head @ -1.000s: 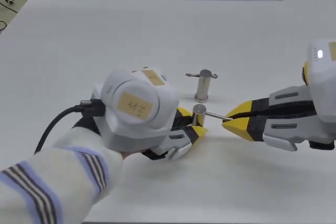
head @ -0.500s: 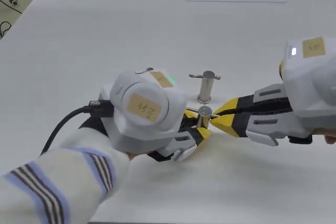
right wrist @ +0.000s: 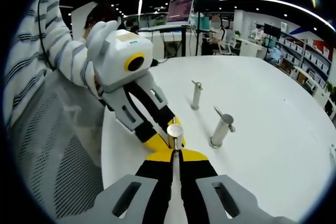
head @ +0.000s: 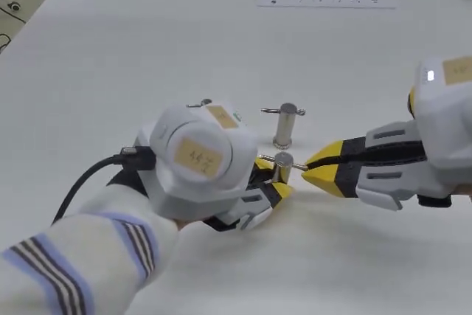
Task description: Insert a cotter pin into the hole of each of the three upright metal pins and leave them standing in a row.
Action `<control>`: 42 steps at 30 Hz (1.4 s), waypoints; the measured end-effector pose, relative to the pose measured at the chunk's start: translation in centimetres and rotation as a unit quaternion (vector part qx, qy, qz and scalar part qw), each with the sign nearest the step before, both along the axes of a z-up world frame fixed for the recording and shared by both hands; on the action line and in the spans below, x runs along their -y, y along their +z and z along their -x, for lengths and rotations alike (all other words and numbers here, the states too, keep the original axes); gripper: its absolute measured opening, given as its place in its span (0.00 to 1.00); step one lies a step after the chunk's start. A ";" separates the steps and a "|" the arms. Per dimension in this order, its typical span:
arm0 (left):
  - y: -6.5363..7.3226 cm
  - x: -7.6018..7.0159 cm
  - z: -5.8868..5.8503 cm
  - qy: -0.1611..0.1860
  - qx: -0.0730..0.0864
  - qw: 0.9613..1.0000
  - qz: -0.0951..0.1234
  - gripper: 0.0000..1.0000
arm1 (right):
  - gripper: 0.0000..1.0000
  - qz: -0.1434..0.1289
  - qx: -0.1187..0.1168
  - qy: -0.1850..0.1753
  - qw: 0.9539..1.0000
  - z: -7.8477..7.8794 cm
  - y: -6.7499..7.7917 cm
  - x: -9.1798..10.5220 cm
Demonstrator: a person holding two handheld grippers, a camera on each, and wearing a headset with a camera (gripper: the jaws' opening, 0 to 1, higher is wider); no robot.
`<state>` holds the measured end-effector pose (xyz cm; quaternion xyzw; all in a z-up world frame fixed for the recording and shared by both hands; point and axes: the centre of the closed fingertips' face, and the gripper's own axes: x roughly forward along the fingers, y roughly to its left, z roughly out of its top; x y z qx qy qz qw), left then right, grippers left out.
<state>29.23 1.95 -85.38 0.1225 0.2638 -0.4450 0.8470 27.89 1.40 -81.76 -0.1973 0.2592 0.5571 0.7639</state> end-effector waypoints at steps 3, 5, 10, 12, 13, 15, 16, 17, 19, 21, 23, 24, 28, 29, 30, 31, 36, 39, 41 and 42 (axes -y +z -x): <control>0.0 0.0 0.0 0.001 -0.002 1.000 0.002 0.11 | 0.05 -0.001 0.001 0.000 1.000 0.1 0.1 -0.2; 0.0 0.0 0.0 0.001 -0.002 1.000 0.002 0.12 | 0.05 0.001 0.003 0.000 1.000 0.0 0.1 -0.3; 0.0 0.0 0.0 0.003 -0.004 1.000 0.004 0.12 | 0.05 0.000 0.012 0.000 1.000 -0.2 -0.1 -0.8; 0.0 0.0 0.0 0.004 -0.005 1.000 0.005 0.12 | 0.05 -0.001 0.021 0.004 1.000 -0.2 0.0 -0.9; 0.0 0.0 0.0 0.004 -0.005 1.000 0.006 0.12 | 0.05 -0.002 0.021 0.003 1.000 -0.2 0.0 -0.9; 0.0 -0.1 0.0 0.004 -0.007 1.000 0.009 0.12 | 0.05 -0.005 0.020 0.001 1.000 -0.2 0.0 -0.9; 0.0 0.0 0.1 0.007 -0.015 1.000 0.016 0.12 | 0.05 -0.006 0.017 -0.001 1.000 -0.2 0.0 -0.9; 0.1 0.1 0.2 0.020 -0.038 0.998 0.037 0.12 | 0.05 -0.009 0.015 0.000 1.000 -0.1 0.1 -0.9; 0.1 -0.1 0.1 0.023 -0.044 0.997 0.052 0.13 | 0.05 -0.013 0.011 0.000 1.000 0.0 0.2 -0.9; 0.1 -0.1 0.2 0.022 -0.045 0.997 0.055 0.13 | 0.08 -0.021 0.010 -0.003 1.000 -0.1 0.5 -1.1; 0.1 -0.1 0.2 0.020 -0.046 0.997 0.054 0.13 | 0.11 -0.024 0.007 -0.005 1.000 -0.2 0.5 -1.1; 0.0 -0.1 0.4 0.015 -0.051 0.997 0.053 0.14 | 0.14 -0.025 0.007 -0.006 1.000 -0.2 0.5 -1.1; -0.2 -0.6 1.3 -0.010 -0.043 0.998 0.036 0.26 | 0.21 -0.027 -0.002 -0.012 1.000 -0.2 0.3 -1.4; -0.1 -0.8 1.5 -0.016 -0.040 0.999 0.032 0.29 | 0.23 -0.028 -0.002 -0.012 1.000 -0.2 0.2 -1.5; -0.1 -1.2 1.8 -0.020 -0.035 0.999 0.027 0.35 | 0.24 -0.031 -0.004 -0.013 0.999 -0.1 0.2 -1.6; -0.1 -1.5 1.9 -0.022 -0.034 0.999 0.025 0.39 | 0.24 -0.034 -0.007 -0.014 0.999 -0.1 0.2 -1.7; 0.5 -3.1 2.4 -0.011 -0.024 0.998 0.052 0.53 | 0.24 -0.038 -0.015 -0.012 0.999 0.1 -0.3 -2.2; 1.0 -4.3 2.4 0.010 -0.023 0.997 0.074 0.63 | 0.24 -0.039 -0.020 -0.011 0.999 0.1 -0.5 -2.5; 1.1 -4.9 2.7 0.014 -0.026 0.997 0.076 0.69 | 0.24 -0.037 -0.020 -0.013 0.999 0.0 -0.7 -2.5; 1.2 -5.1 2.8 0.013 -0.026 0.996 0.080 0.71 | 0.24 -0.037 -0.019 -0.013 0.999 0.0 -0.7 -2.5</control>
